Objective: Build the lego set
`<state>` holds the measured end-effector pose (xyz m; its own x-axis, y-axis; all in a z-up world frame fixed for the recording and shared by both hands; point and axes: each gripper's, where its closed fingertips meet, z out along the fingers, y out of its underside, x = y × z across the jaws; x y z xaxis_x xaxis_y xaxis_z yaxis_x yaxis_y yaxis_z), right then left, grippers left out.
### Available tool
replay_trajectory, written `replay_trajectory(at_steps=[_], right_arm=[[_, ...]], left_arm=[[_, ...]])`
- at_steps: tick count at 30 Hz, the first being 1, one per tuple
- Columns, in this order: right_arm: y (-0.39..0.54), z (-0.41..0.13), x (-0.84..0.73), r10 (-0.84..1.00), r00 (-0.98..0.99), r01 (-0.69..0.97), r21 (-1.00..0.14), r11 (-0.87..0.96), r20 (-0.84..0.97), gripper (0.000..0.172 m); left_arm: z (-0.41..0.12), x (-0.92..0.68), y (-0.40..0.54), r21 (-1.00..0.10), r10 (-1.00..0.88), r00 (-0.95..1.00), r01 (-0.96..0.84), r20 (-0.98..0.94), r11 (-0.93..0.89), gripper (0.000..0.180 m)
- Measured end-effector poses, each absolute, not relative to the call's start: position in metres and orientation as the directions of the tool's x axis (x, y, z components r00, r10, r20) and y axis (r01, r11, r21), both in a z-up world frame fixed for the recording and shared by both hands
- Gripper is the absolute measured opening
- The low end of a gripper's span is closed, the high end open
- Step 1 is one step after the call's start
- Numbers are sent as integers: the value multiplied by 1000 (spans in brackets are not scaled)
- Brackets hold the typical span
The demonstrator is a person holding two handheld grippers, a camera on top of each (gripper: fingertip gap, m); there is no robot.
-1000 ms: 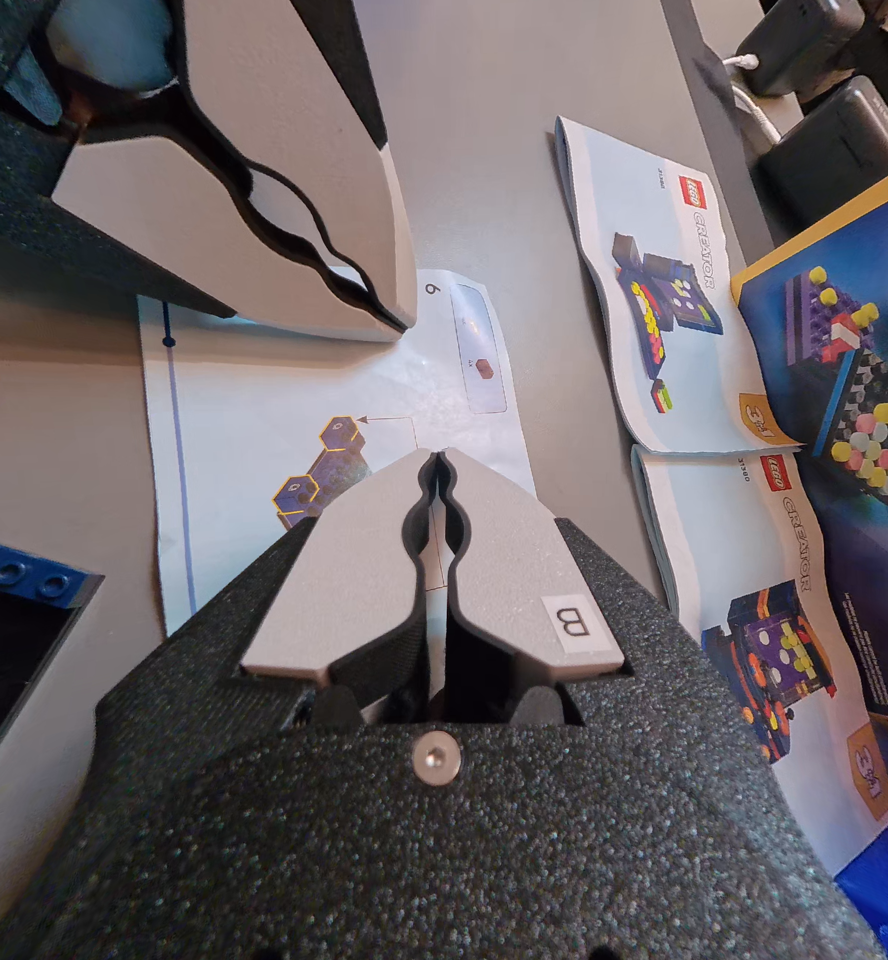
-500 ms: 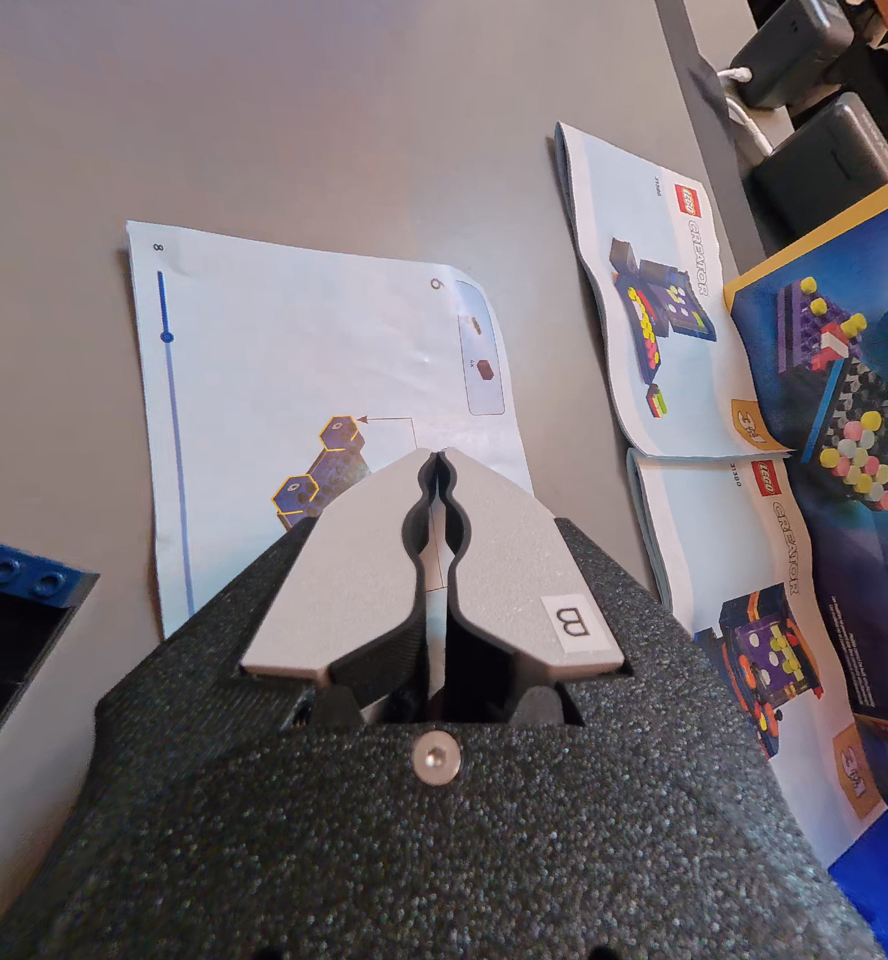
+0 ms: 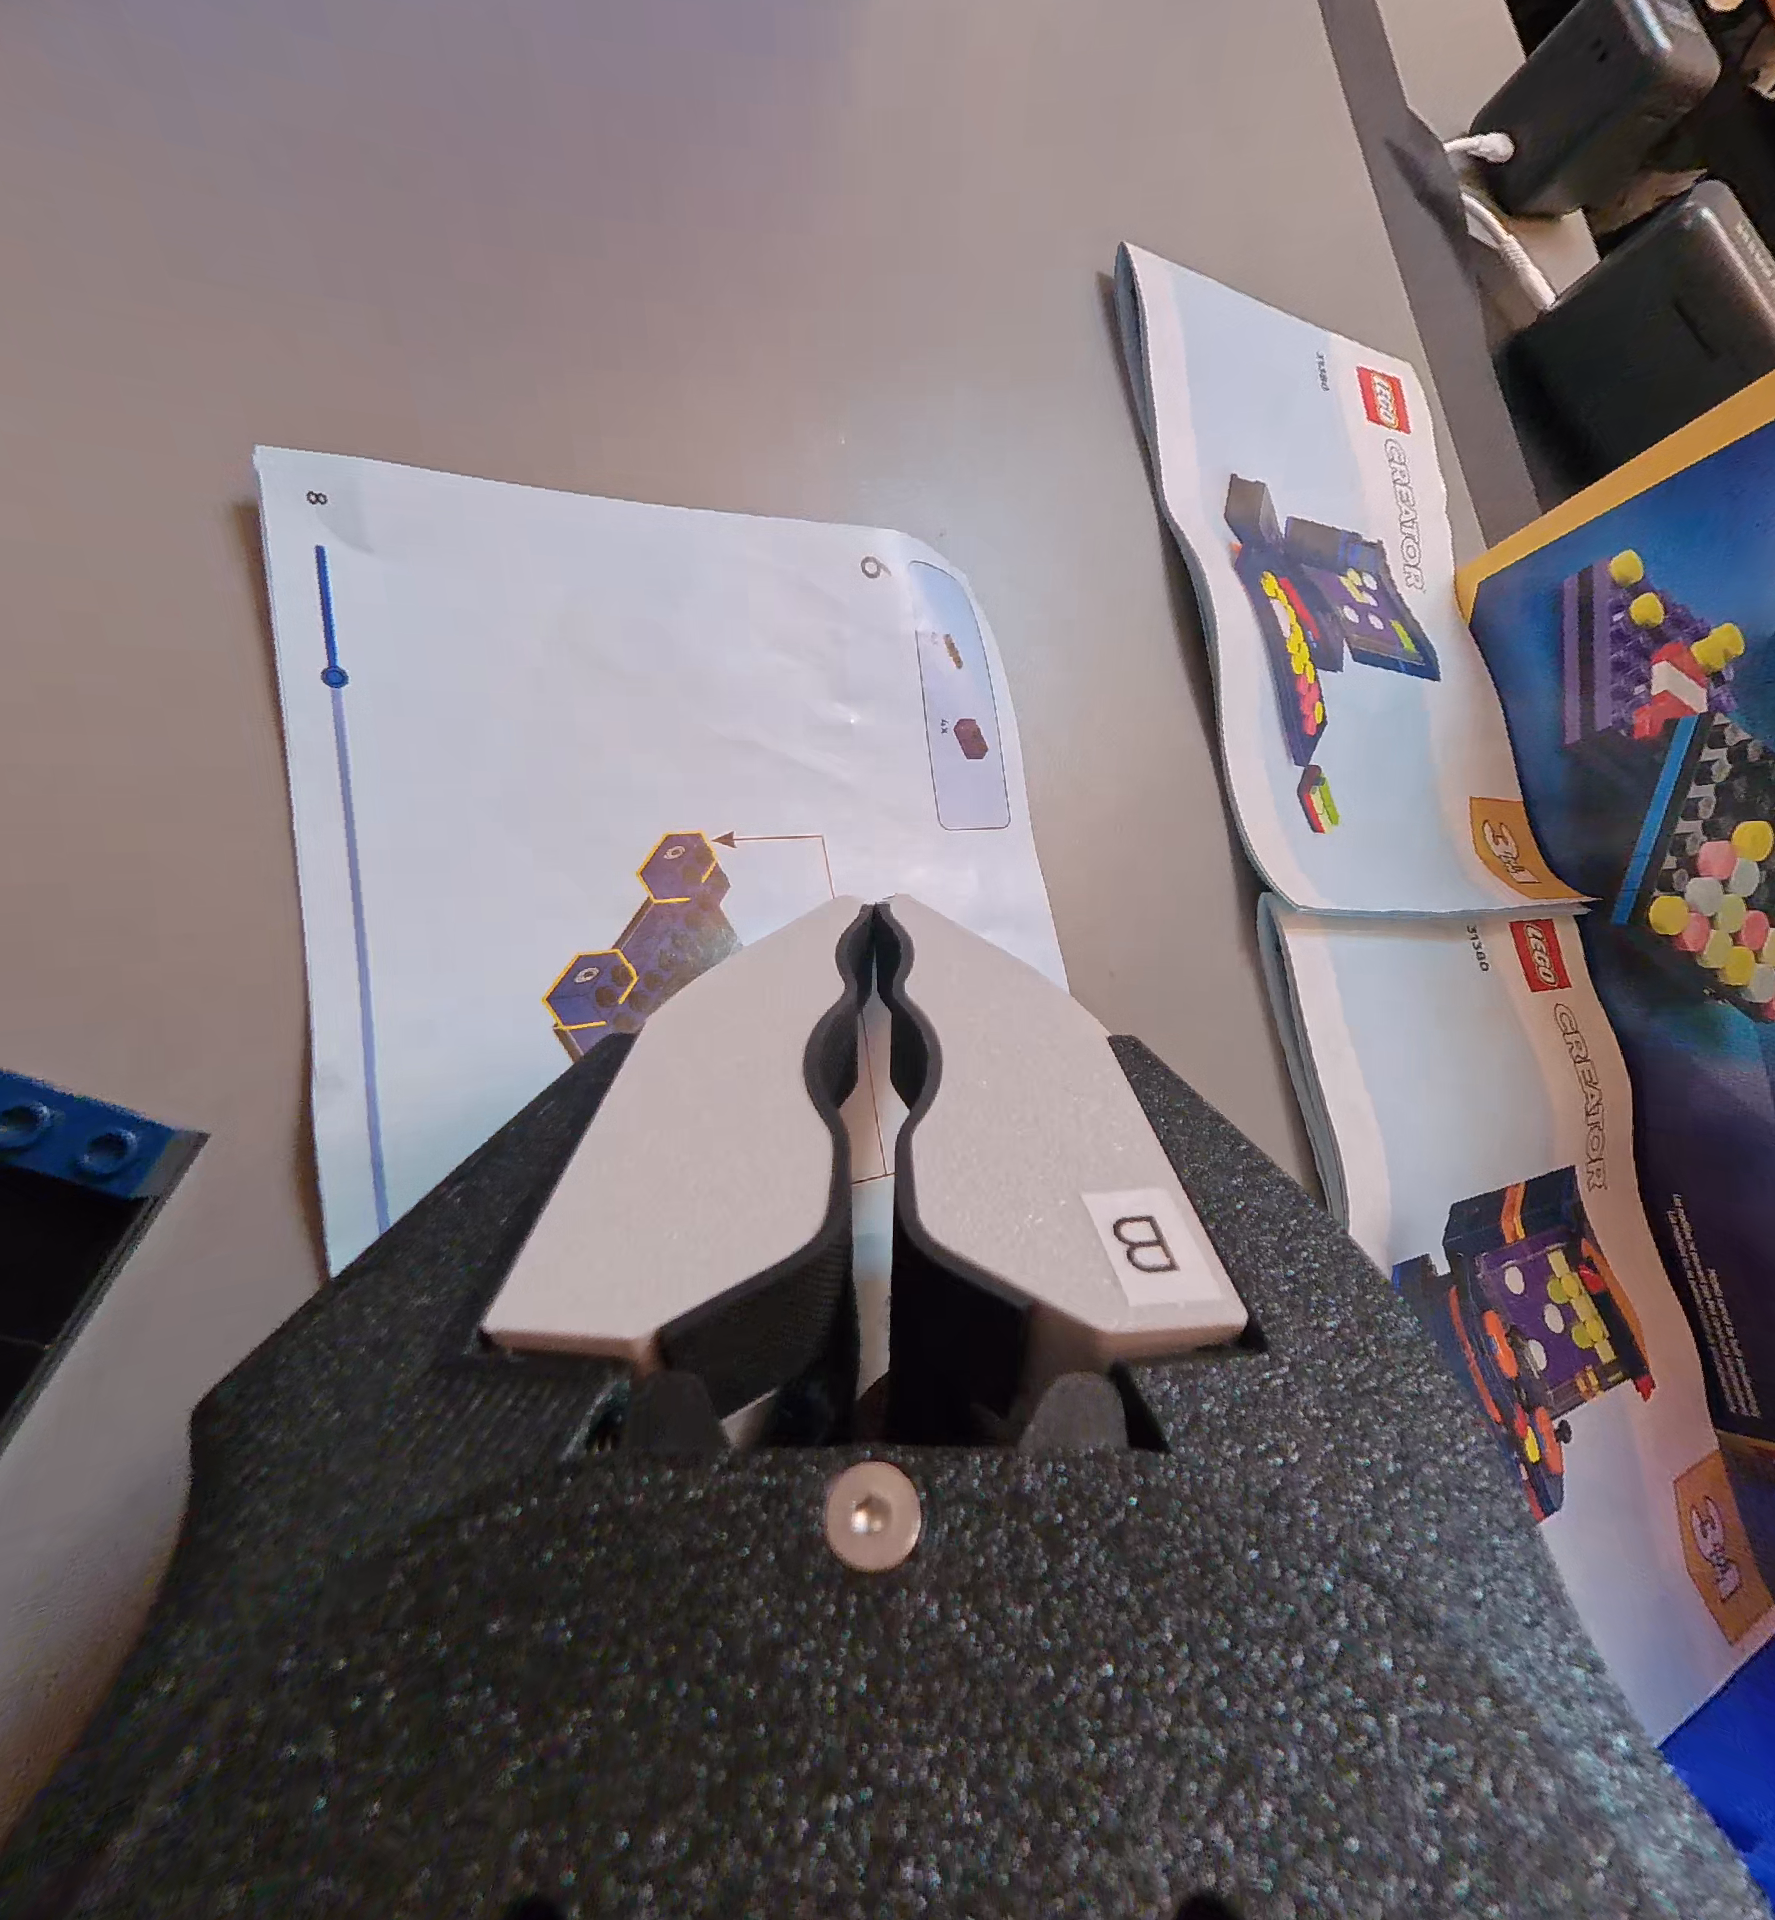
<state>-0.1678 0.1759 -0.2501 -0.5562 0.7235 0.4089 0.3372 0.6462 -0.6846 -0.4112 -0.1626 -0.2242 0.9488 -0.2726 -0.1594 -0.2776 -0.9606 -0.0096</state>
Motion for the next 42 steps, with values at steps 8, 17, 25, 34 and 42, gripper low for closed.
replay_trajectory(at_steps=[8, 17, 25, 34, 42], right_arm=[[176, -250, -168, 722, -556, 335, -684, 648, 412, 0], [176, -250, -168, 718, -556, 330, -681, 654, 419, 0], [176, -250, -168, 712, -556, 323, -678, 661, 429, 0], [176, -250, -168, 707, -556, 317, -675, 666, 437, 0], [176, -250, -168, 706, -557, 316, -675, 667, 438, 0]], left_arm=[[-243, -407, -171, 59, -212, 975, -209, -63, -976, 16], [-243, -406, -170, 48, -230, 971, -228, -61, -973, 21], [-242, -402, -166, 16, -242, 969, -241, -46, -970, 21], [-242, -404, -170, 65, -160, 985, -156, -62, -986, 17], [-246, -404, -169, 80, -105, 994, -102, -39, -992, 13]])
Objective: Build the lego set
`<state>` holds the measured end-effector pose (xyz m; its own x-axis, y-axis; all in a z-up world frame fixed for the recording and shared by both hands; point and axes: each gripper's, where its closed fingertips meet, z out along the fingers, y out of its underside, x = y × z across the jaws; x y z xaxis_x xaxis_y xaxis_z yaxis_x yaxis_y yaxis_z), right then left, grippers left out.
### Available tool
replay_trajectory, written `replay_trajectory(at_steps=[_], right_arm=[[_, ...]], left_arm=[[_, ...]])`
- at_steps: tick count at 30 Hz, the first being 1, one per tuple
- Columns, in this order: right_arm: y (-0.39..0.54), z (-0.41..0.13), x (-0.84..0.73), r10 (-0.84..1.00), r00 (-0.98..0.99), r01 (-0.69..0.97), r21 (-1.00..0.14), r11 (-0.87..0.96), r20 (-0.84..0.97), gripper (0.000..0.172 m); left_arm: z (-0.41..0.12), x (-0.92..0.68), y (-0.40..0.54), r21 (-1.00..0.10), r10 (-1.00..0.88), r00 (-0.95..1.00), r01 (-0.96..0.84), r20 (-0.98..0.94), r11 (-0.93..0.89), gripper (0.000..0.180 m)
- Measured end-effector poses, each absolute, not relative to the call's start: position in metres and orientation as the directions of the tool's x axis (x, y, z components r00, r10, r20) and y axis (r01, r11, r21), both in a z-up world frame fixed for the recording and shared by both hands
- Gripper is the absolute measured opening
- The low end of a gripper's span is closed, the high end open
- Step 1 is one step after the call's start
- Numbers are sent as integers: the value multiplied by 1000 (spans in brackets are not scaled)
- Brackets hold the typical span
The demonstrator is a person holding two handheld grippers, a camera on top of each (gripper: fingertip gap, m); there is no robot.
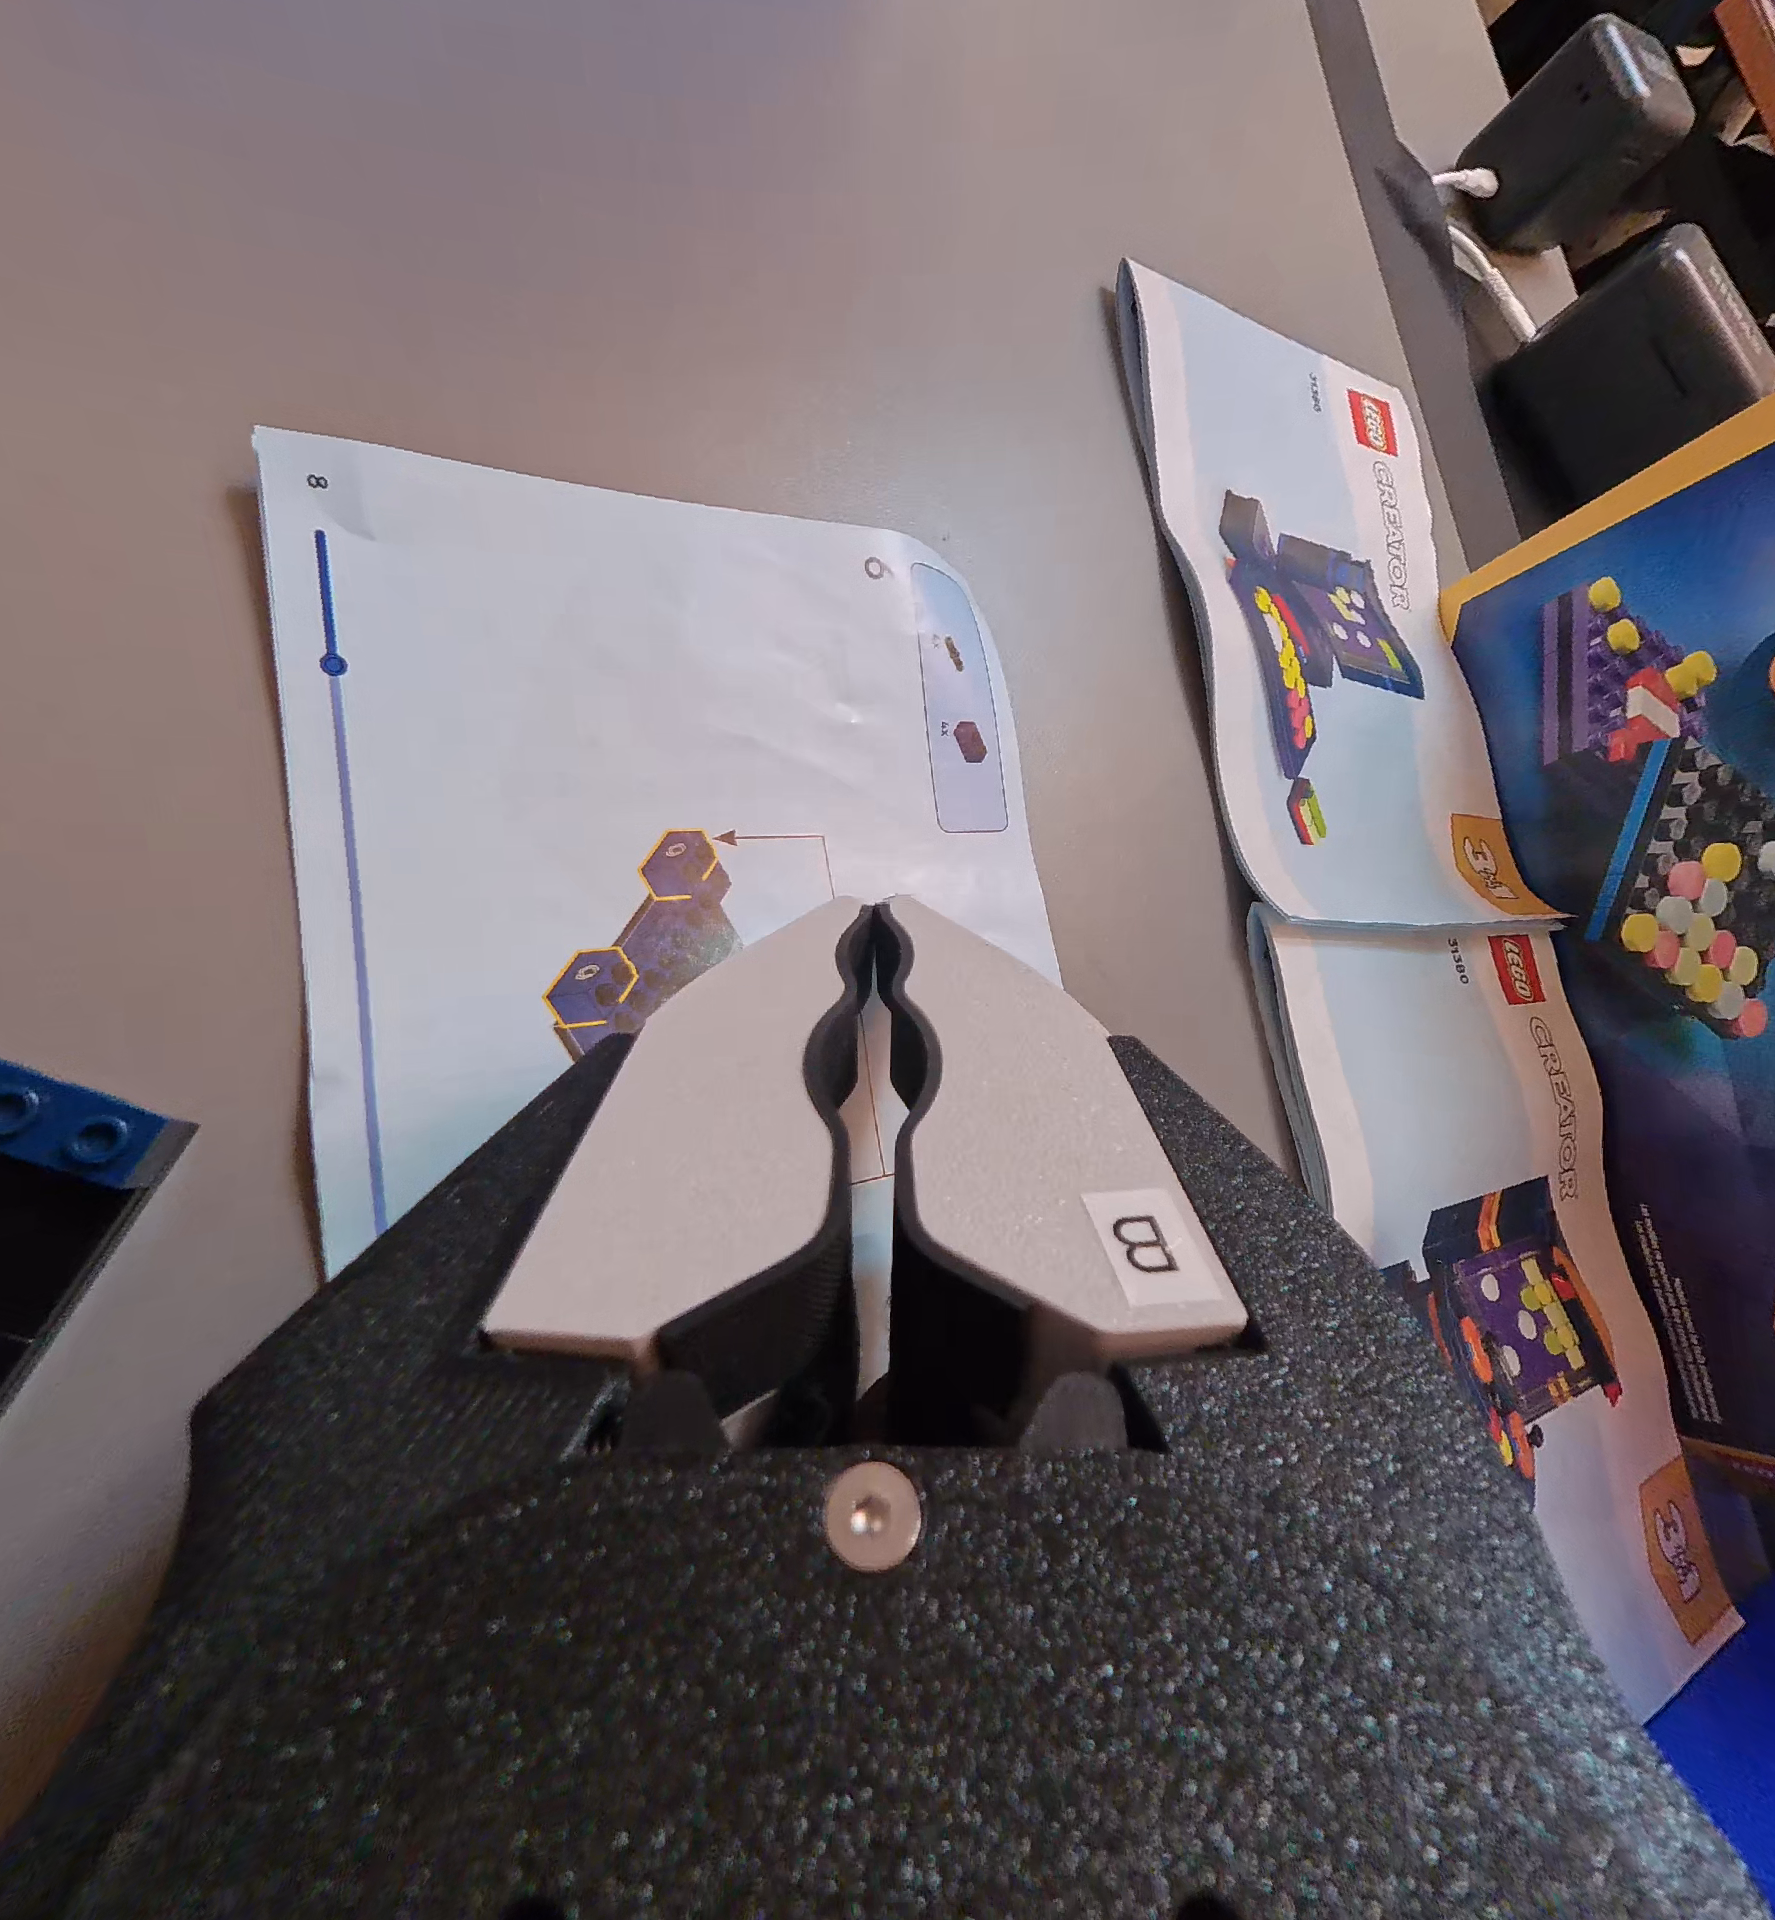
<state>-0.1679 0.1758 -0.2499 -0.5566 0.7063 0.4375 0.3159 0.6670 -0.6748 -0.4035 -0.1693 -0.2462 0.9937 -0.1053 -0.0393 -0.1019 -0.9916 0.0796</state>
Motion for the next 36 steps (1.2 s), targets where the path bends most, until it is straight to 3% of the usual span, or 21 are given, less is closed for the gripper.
replay_trajectory(at_steps=[8, 12, 17, 20, 22, 24, 28, 30, 36], right_arm=[[176, -250, -168, 703, -557, 312, -673, 671, 442, 0], [176, -250, -168, 699, -556, 307, -670, 675, 449, 0], [176, -250, -168, 701, -558, 310, -673, 672, 443, 0], [176, -250, -168, 702, -560, 311, -674, 670, 440, 0], [176, -250, -168, 702, -560, 311, -674, 670, 440, 0], [176, -250, -168, 701, -560, 310, -673, 671, 442, 0], [176, -250, -167, 691, -557, 297, -666, 685, 462, 0], [176, -250, -167, 690, -557, 296, -665, 686, 463, 0], [176, -250, -167, 690, -558, 296, -666, 685, 461, 0]], left_arm=[[-247, -401, -169, 68, -187, 981, -184, -45, -981, 6], [-233, -409, -169, 73, -232, 962, -223, -145, -972, 6], [-165, -388, -117, -136, -261, 926, -306, -273, -942, 5], [-114, -331, -40, -320, -400, 856, -499, -327, -805, 5], [-102, -285, 10, -364, -530, 782, -622, -329, -693, 5], [-119, -252, 50, -318, -638, 712, -703, -295, -637, 5], [-202, -235, 79, -54, -748, 655, -755, -109, -653, 5], [-230, -237, 78, 25, -751, 658, -751, -63, -660, 5], [-253, -232, 65, 36, -718, 696, -718, 20, -695, 8]])
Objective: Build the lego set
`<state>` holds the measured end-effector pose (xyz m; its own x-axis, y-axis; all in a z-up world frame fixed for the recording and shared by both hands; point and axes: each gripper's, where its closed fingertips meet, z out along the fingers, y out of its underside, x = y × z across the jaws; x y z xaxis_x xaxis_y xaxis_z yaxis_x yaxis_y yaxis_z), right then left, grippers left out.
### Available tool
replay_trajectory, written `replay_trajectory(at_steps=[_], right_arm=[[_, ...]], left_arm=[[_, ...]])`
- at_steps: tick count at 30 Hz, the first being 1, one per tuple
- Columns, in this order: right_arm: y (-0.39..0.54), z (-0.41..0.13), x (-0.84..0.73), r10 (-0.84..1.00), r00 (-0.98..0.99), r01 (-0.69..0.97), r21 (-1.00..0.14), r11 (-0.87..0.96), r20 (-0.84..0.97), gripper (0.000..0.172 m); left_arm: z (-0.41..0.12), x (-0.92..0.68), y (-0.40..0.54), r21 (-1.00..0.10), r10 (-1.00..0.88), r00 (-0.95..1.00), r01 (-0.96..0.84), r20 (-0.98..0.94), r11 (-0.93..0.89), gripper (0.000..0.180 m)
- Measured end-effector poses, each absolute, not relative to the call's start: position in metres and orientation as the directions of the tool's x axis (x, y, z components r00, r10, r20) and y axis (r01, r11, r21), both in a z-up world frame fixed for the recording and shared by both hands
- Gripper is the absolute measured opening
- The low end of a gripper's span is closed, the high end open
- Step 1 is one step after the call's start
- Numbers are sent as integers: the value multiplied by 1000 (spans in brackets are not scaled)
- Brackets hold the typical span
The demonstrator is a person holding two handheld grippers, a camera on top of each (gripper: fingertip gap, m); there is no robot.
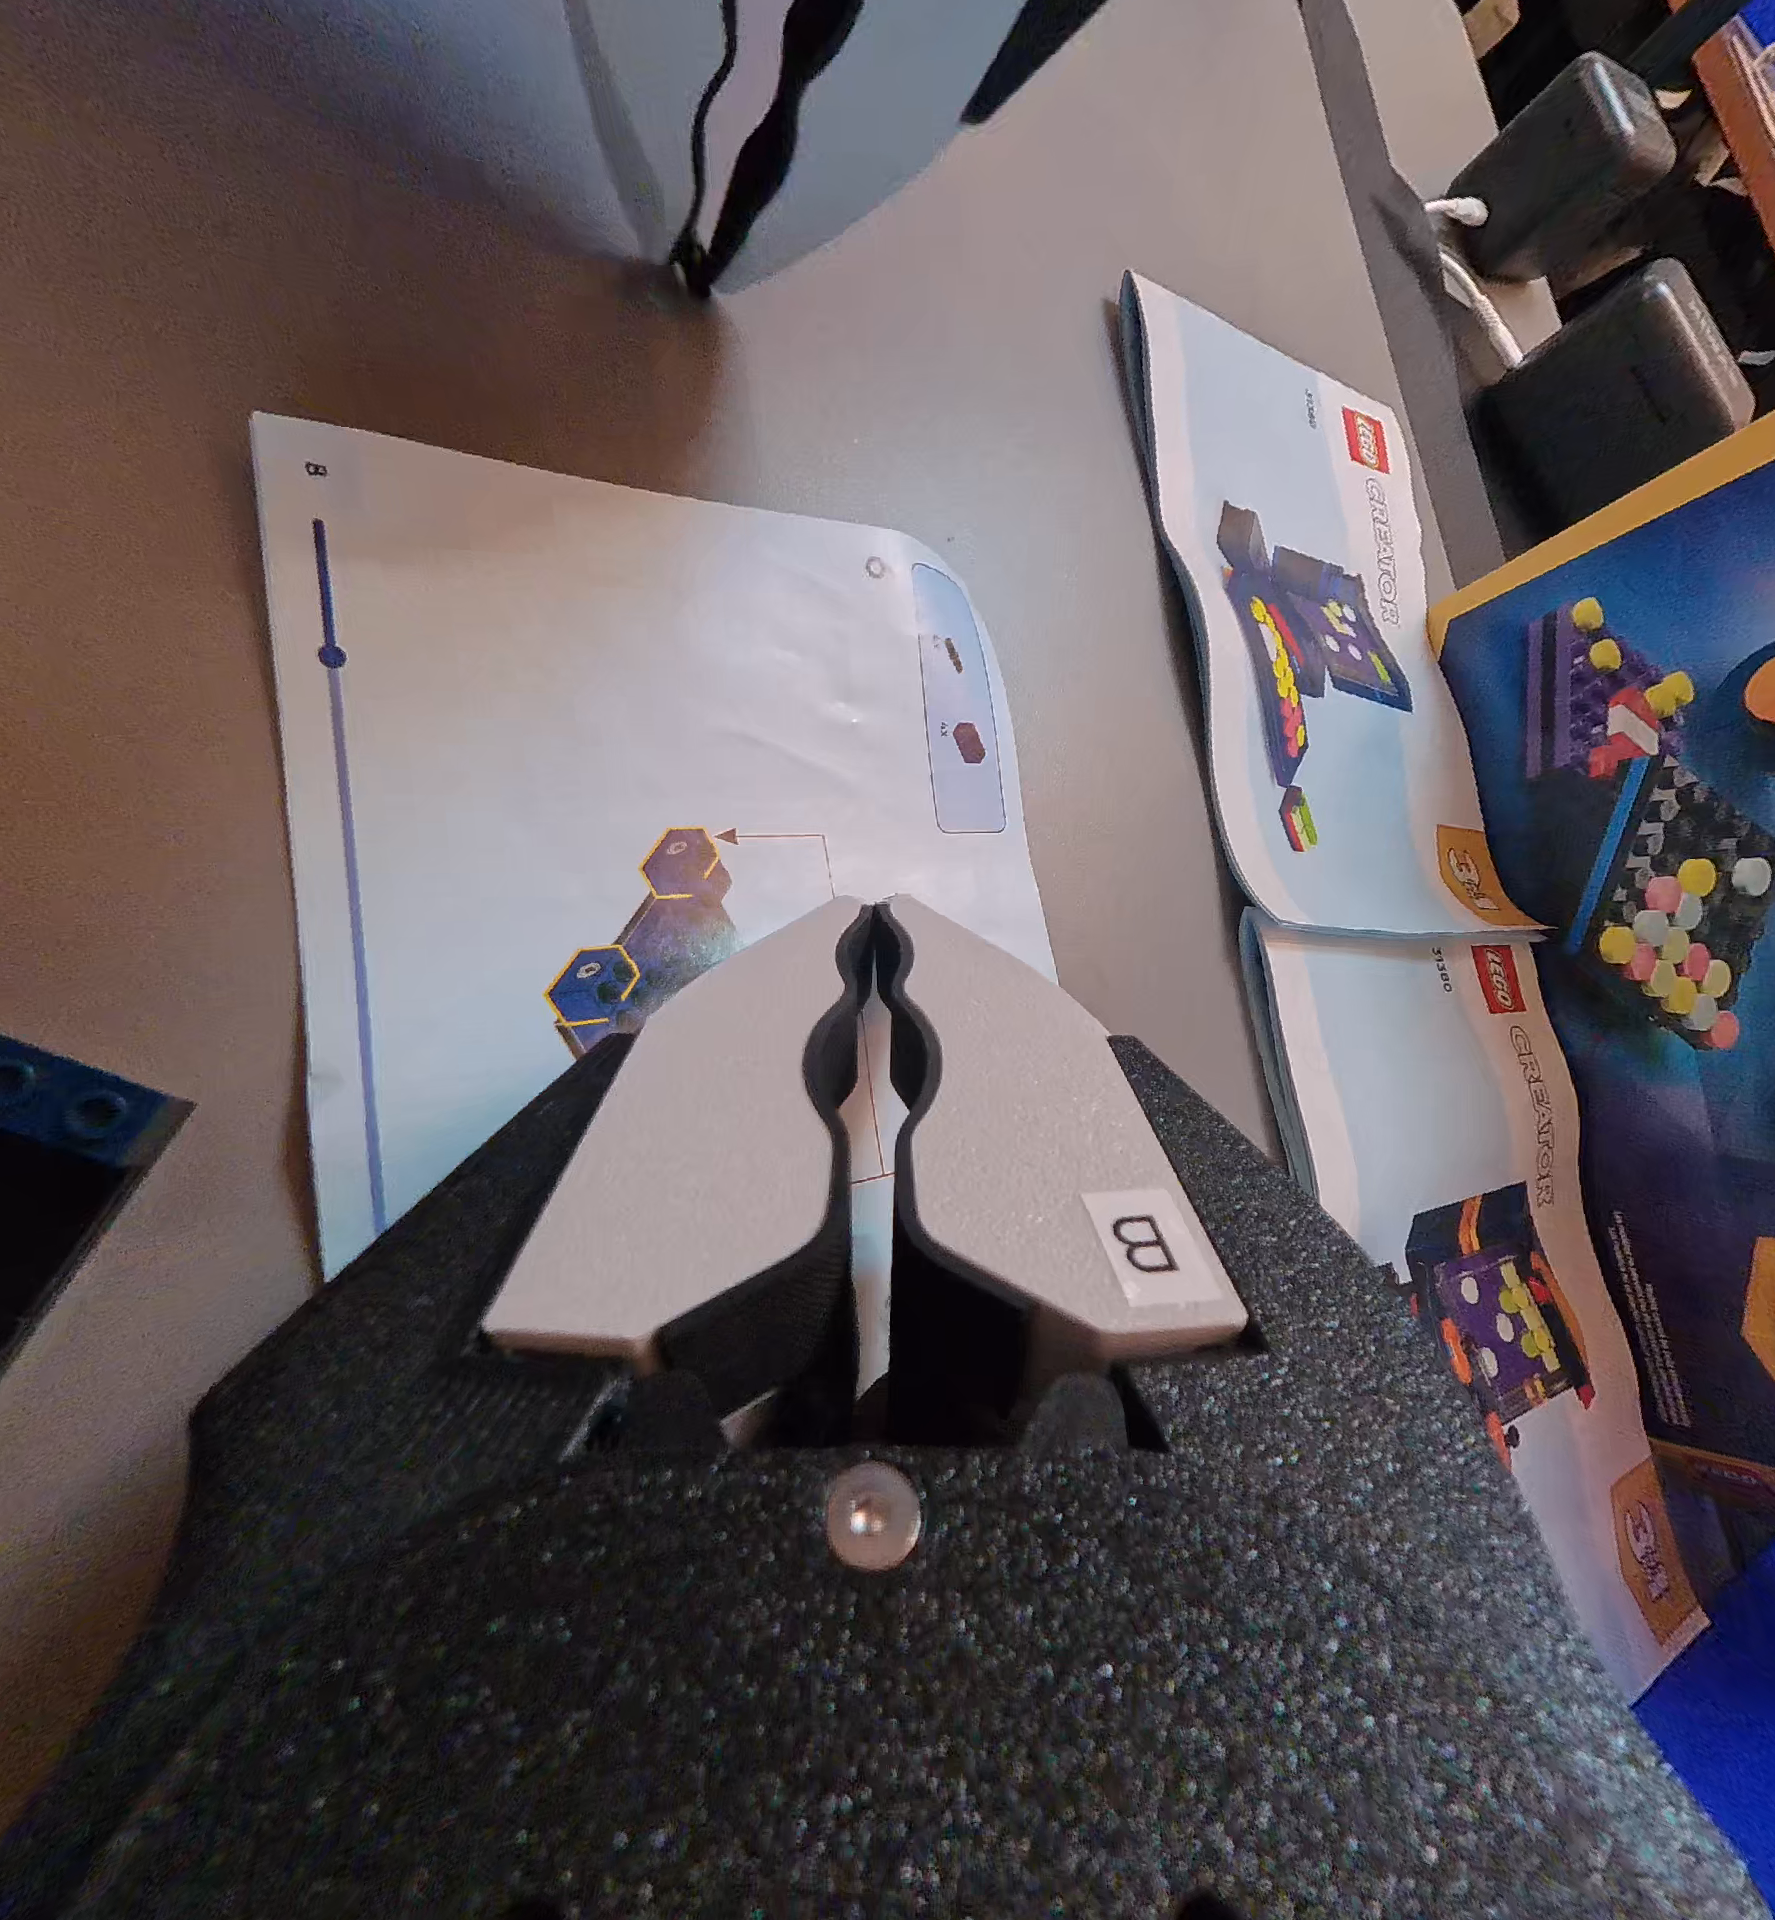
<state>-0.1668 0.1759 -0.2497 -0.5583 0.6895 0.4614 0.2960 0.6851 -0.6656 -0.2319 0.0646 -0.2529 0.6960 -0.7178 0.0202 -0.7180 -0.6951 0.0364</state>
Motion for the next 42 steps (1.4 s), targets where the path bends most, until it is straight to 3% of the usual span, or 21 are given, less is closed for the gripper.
replay_trajectory(at_steps=[6, 8, 15, 18, 21, 25, 31, 42], right_arm=[[176, -250, -167, 688, -557, 294, -664, 687, 465, 0], [176, -250, -167, 686, -557, 292, -663, 689, 468, 0], [176, -250, -167, 685, -560, 291, -664, 688, 465, 0], [176, -250, -167, 685, -562, 291, -665, 688, 463, 0], [176, -250, -167, 684, -561, 290, -664, 689, 465, 0], [176, -250, -167, 684, -561, 290, -664, 689, 466, 0], [176, -250, -167, 683, -560, 288, -663, 691, 469, 0], [176, -249, -167, 681, -559, 287, -661, 693, 472, 0]], left_arm=[[-239, -230, 60, -36, -692, 721, -691, 21, -722, 33], [-216, -234, 59, -120, -665, 747, -661, -10, -741, 39], [-121, -313, -6, -303, -373, 892, -440, -255, -846, 35], [-135, -348, -60, -272, -195, 961, -244, -196, -931, 37], [-173, -377, -113, -154, -62, 987, -86, -151, -984, 27], [-207, -398, -149, -83, 225, 970, 218, -91, -972, 16], [-227, -391, -150, -36, 294, 955, 296, 37, -955, 15], [-248, -396, -158, 49, 413, 909, 410, 58, -911, 11]])
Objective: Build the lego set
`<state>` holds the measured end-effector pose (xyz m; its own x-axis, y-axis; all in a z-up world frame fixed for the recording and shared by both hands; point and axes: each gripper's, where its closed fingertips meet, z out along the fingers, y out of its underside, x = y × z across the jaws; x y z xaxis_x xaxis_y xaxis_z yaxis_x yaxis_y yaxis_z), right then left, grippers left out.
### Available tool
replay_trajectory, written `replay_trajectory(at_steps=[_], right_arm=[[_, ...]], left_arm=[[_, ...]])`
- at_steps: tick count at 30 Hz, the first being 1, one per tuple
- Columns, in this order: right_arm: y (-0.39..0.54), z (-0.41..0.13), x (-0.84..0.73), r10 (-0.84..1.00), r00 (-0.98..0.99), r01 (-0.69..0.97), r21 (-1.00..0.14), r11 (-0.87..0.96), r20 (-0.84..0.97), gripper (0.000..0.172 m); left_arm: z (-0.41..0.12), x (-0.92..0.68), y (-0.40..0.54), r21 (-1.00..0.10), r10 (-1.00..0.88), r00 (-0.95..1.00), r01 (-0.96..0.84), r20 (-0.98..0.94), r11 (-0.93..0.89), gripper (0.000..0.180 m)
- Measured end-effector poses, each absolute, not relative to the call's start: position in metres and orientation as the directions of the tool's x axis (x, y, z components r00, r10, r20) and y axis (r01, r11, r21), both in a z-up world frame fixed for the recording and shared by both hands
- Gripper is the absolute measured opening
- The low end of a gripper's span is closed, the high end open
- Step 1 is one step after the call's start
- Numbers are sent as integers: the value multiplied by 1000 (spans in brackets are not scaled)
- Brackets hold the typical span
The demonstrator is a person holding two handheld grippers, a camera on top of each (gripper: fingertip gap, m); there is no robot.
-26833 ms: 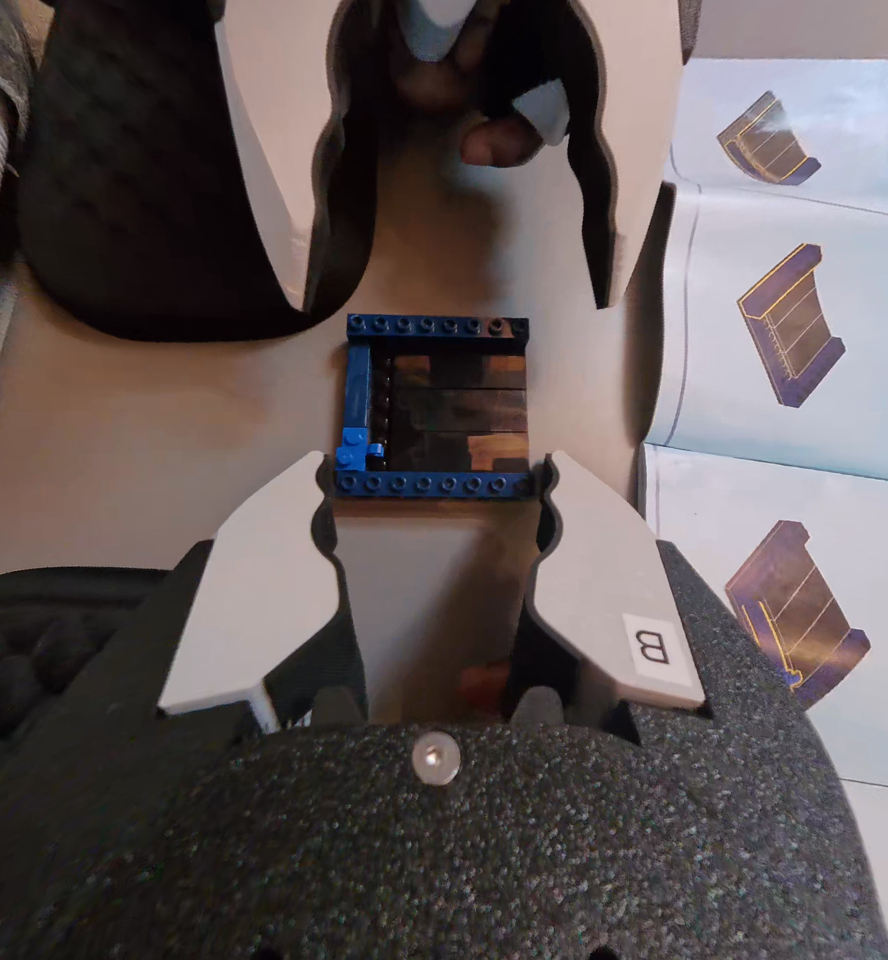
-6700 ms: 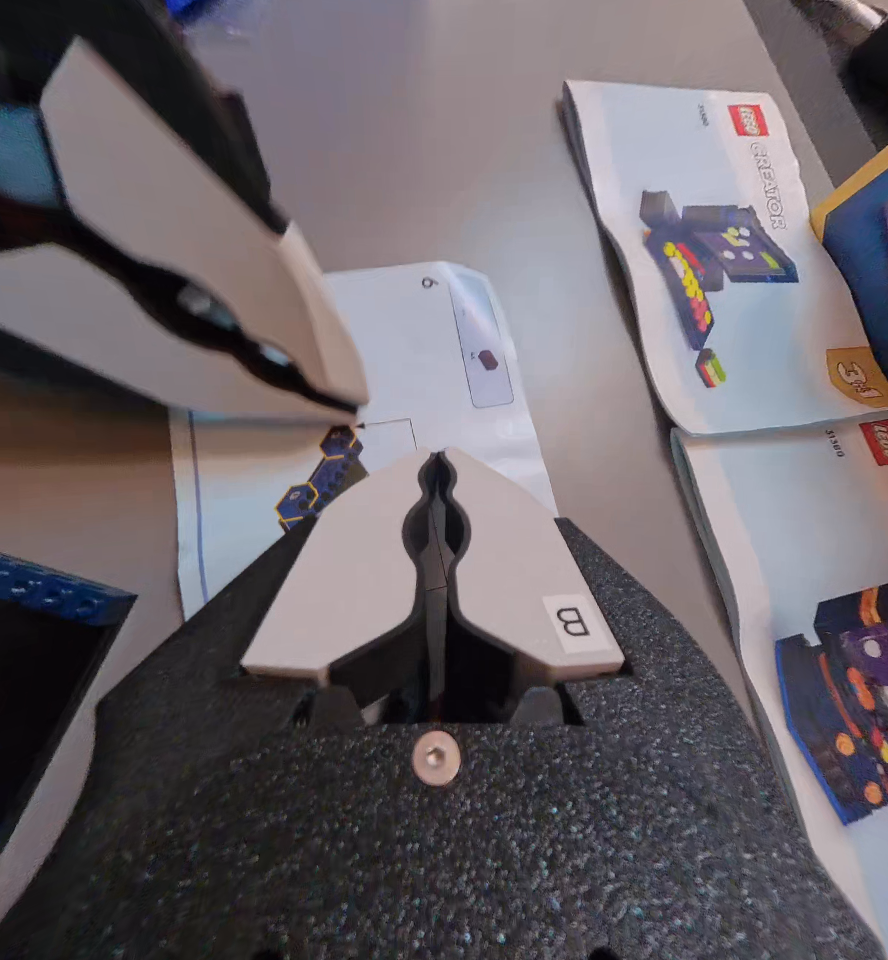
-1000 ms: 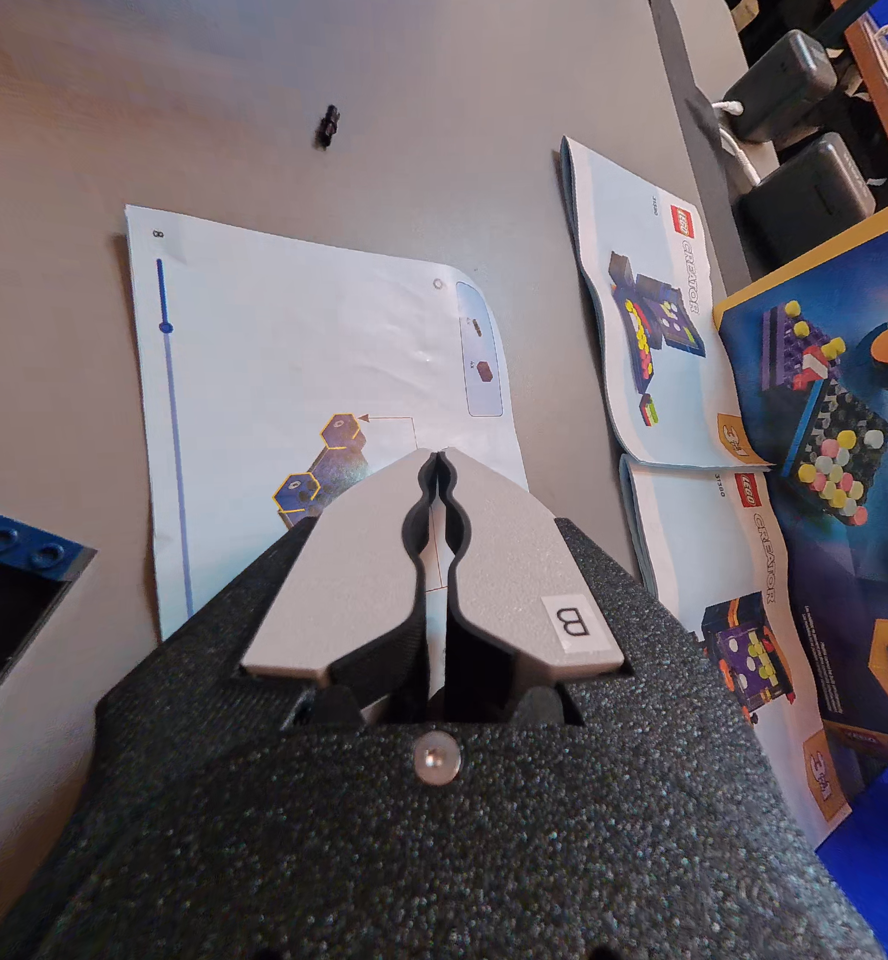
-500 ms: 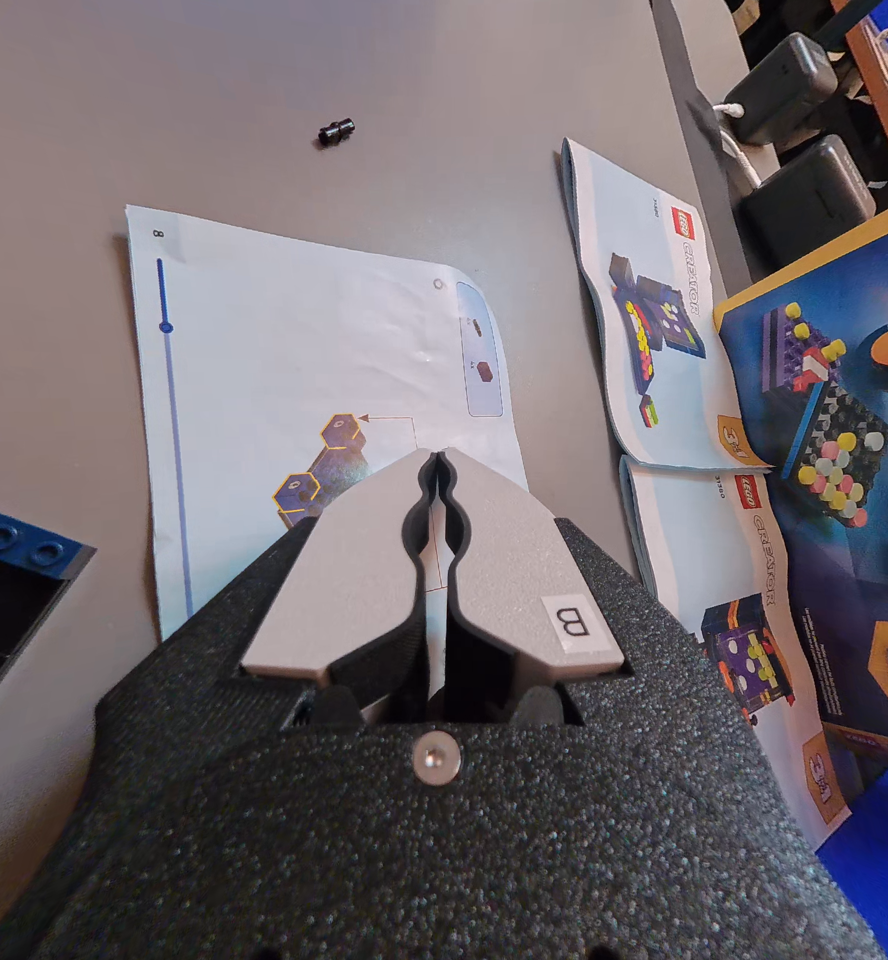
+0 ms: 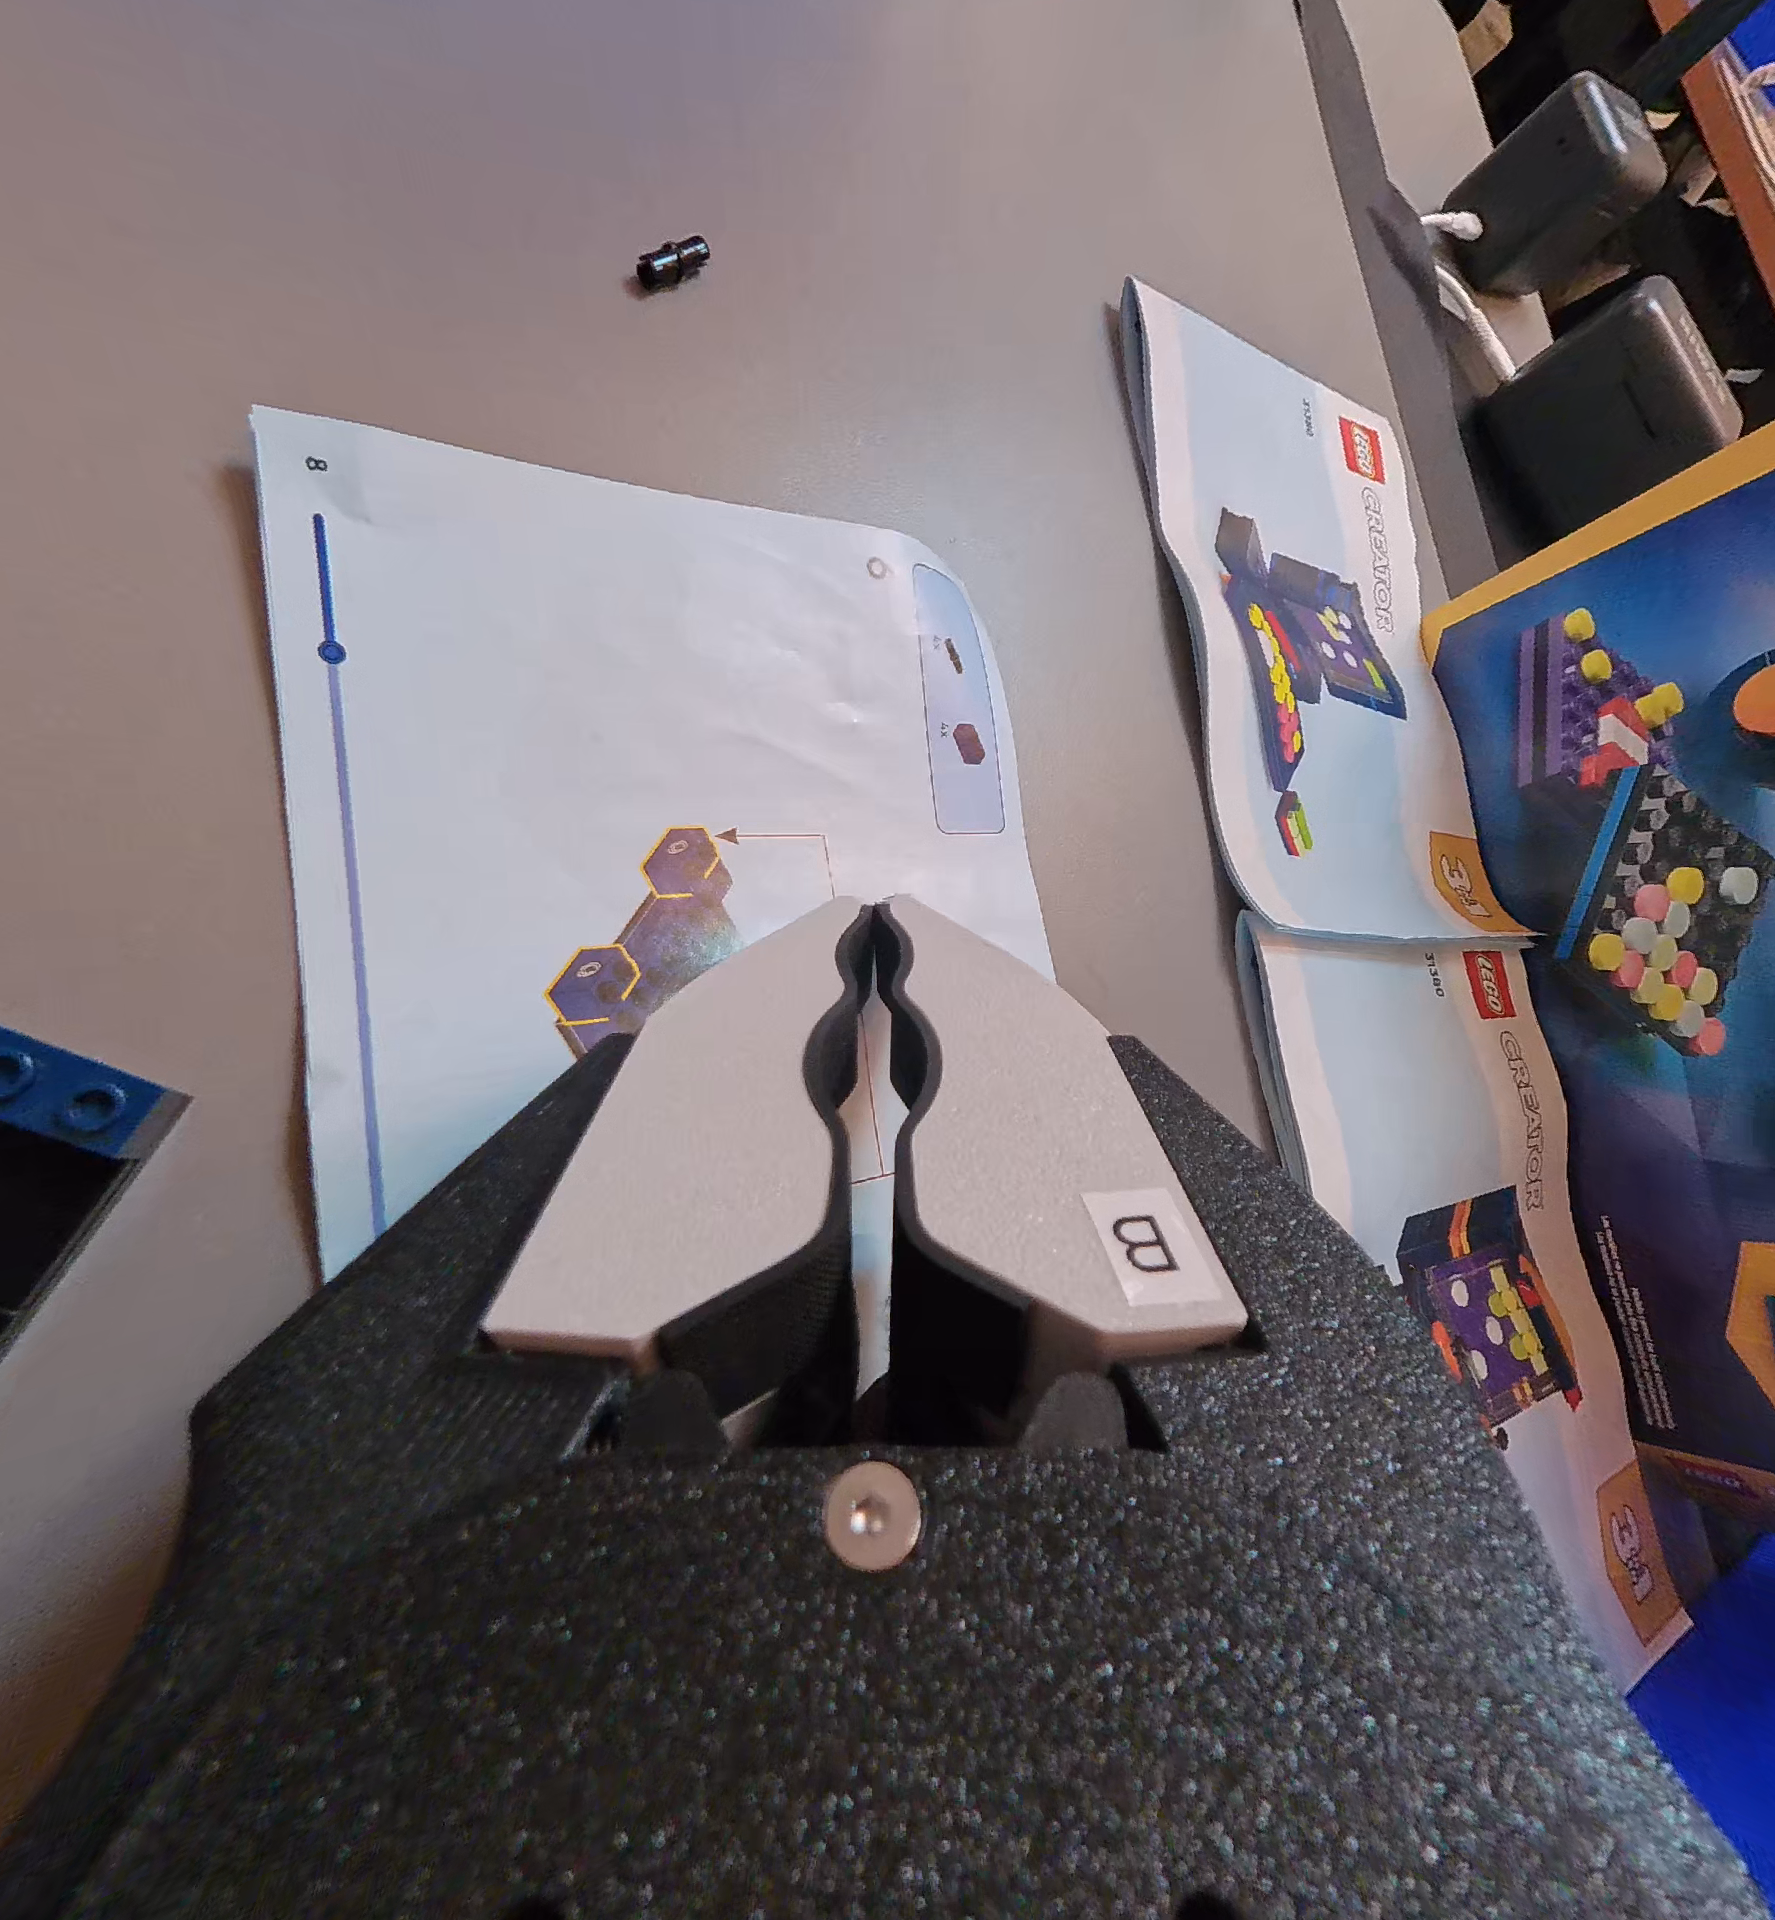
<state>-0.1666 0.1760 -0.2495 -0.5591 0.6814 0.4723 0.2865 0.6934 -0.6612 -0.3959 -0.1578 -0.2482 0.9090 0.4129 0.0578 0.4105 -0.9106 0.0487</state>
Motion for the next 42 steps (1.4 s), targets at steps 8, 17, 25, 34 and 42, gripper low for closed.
replay_trajectory(at_steps=[8, 17, 25, 34, 42], right_arm=[[176, -250, -167, 681, -559, 286, -661, 694, 474, 0], [176, -250, -167, 681, -559, 286, -661, 693, 472, 0], [176, -250, -167, 679, -557, 284, -659, 697, 478, 0], [176, -250, -166, 679, -558, 284, -659, 697, 477, 0], [176, -250, -166, 679, -558, 284, -659, 696, 477, 0]], left_arm=[[-234, -398, -154, -10, 325, 946, 325, 19, -946, 4], [-134, -350, -58, -295, 26, 993, -8, -111, -956, 4], [-182, -270, 57, -91, -454, 888, -459, -69, -884, 4], [-248, -269, 53, 99, -475, 876, -481, 83, -871, 4], [-243, -267, 51, 37, -471, 878, -475, 86, -879, 19]])
